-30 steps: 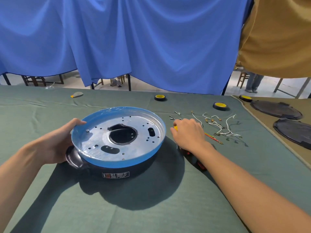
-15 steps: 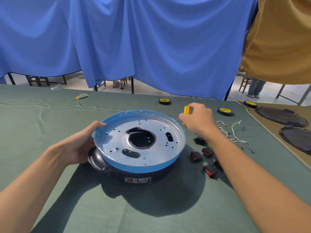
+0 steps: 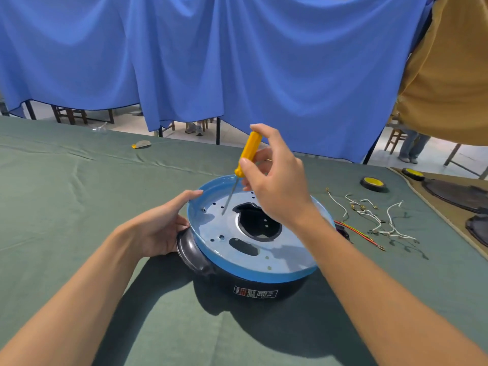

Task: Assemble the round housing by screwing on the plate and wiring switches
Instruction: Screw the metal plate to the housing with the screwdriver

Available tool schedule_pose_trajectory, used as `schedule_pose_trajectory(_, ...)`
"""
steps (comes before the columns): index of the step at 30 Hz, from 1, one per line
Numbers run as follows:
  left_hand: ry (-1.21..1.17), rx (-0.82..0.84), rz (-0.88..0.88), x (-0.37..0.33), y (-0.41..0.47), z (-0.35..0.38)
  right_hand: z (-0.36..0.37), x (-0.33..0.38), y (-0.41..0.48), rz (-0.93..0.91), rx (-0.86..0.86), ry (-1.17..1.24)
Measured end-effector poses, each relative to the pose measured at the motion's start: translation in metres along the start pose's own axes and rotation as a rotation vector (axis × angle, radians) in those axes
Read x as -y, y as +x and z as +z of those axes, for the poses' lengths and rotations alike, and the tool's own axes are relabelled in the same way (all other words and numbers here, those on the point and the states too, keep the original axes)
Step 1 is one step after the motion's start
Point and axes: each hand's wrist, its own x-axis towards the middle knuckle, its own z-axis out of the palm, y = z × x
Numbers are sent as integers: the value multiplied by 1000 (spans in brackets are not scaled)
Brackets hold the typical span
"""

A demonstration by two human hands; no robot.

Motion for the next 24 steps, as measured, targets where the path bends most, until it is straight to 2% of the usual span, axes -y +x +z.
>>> schedule_pose_trajectory(4, -14, 30, -5, 3, 7, -4, 18, -1, 7, -133, 16, -81)
schedule_pose_trajectory(17, -52, 38, 1, 3, 7, -3, 45, -1, 23, -253, 100, -174)
schedule_pose_trajectory(24, -42, 12, -6, 3, 4, -1, 45, -4, 21, -249, 153, -196)
